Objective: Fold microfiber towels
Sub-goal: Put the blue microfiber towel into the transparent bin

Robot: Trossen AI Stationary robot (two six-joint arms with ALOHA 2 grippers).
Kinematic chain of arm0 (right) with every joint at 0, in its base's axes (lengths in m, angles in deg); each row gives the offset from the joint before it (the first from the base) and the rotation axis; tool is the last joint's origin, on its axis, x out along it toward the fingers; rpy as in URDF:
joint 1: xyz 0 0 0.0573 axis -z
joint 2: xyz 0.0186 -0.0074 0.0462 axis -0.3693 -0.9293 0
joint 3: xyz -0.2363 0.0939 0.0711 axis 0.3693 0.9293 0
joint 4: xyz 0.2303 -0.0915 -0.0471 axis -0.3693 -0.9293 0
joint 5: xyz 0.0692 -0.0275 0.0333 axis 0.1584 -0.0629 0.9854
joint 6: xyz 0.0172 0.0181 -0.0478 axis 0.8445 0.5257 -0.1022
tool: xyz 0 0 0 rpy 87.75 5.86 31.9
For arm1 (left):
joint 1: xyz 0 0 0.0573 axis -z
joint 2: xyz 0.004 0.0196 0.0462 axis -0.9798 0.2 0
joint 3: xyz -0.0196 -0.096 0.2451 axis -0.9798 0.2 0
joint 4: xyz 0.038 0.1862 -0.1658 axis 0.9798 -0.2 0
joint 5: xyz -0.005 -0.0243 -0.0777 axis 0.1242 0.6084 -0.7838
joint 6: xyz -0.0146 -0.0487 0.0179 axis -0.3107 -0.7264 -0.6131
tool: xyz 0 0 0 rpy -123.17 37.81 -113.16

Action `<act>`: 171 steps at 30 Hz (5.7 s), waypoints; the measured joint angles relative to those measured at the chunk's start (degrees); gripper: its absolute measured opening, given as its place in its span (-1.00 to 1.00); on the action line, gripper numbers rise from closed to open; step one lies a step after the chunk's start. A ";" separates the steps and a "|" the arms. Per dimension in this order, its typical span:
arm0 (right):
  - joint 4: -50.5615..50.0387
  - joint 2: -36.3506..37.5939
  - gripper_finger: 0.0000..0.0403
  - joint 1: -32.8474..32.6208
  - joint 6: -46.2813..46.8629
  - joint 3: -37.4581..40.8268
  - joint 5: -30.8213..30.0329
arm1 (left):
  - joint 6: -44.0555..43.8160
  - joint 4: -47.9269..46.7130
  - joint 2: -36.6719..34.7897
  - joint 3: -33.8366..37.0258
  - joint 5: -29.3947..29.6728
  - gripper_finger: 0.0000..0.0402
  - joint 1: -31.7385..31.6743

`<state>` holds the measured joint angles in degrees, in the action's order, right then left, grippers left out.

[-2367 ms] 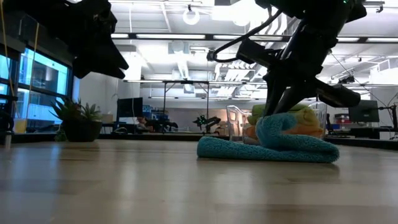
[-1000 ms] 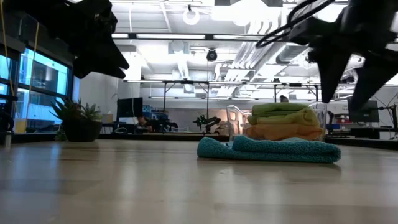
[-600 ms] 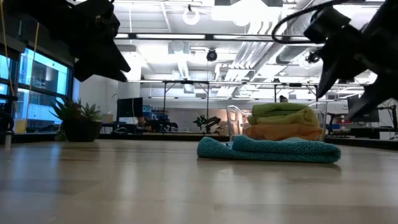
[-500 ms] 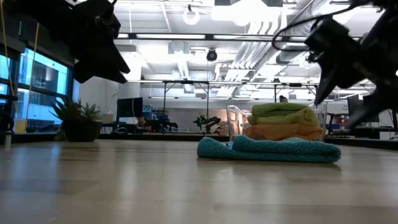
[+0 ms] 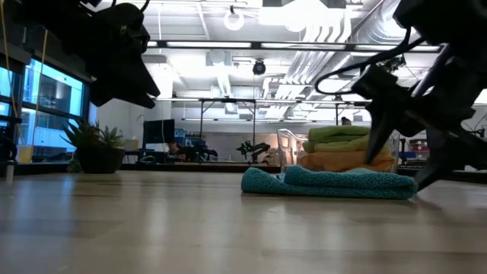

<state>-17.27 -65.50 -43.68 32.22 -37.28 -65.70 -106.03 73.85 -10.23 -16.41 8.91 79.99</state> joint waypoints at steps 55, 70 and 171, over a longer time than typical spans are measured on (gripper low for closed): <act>-26.05 20.28 -1.00 8.84 -24.67 -17.86 -11.36 | 0.02 0.95 0.00 0.00 0.98 -0.27 0.00; -37.99 19.97 -1.00 43.82 -58.21 -37.87 1.13 | 0.17 1.22 0.00 0.00 0.98 -0.27 0.00; -36.99 28.19 -0.30 62.06 -48.06 -10.82 9.53 | -0.85 1.17 -0.02 0.02 1.75 -0.27 0.01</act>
<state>-54.26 -37.31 18.38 -15.85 -48.09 -56.18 -106.88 75.02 -10.26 -16.39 10.65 80.00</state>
